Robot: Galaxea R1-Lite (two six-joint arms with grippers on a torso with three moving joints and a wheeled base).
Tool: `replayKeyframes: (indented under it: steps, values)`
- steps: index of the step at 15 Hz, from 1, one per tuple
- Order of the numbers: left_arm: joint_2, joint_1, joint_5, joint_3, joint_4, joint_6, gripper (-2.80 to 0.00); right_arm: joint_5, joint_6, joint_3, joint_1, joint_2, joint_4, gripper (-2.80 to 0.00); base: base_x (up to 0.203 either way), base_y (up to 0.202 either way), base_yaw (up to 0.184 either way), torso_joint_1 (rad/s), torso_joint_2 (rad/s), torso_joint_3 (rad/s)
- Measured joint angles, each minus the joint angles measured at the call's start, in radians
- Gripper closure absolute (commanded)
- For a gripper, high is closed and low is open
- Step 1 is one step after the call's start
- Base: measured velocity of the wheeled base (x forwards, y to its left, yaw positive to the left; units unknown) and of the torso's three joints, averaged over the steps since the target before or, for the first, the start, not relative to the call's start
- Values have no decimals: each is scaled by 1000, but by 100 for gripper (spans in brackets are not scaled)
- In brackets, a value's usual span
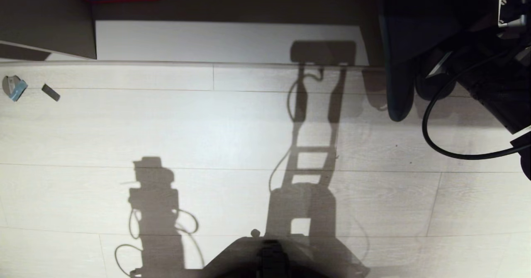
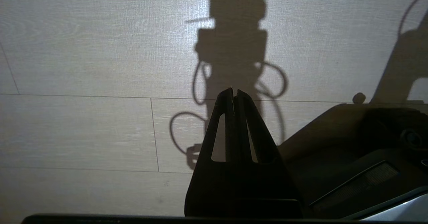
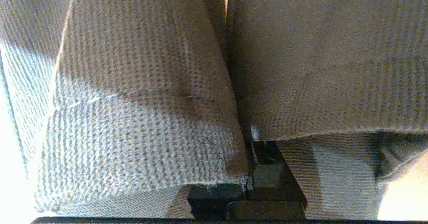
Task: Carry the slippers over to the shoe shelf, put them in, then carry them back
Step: Place the slippers into the shoe cabinet
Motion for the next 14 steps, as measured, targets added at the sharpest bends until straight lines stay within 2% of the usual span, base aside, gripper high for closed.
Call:
replayKeyframes:
  steps: [8,10,14]
  values:
    - [0,-1,0,0,0,0,0,-28,5,-102,-32,57,-39,0,0,0,0,0,0,0]
    - [0,-1,0,0,0,0,0,-58,7,-136,-31,73,-35,0,0,0,0,0,0,0]
    - [0,-1,0,0,0,0,0,-190,23,-167,-28,89,-14,0,0,0,0,0,0,0]
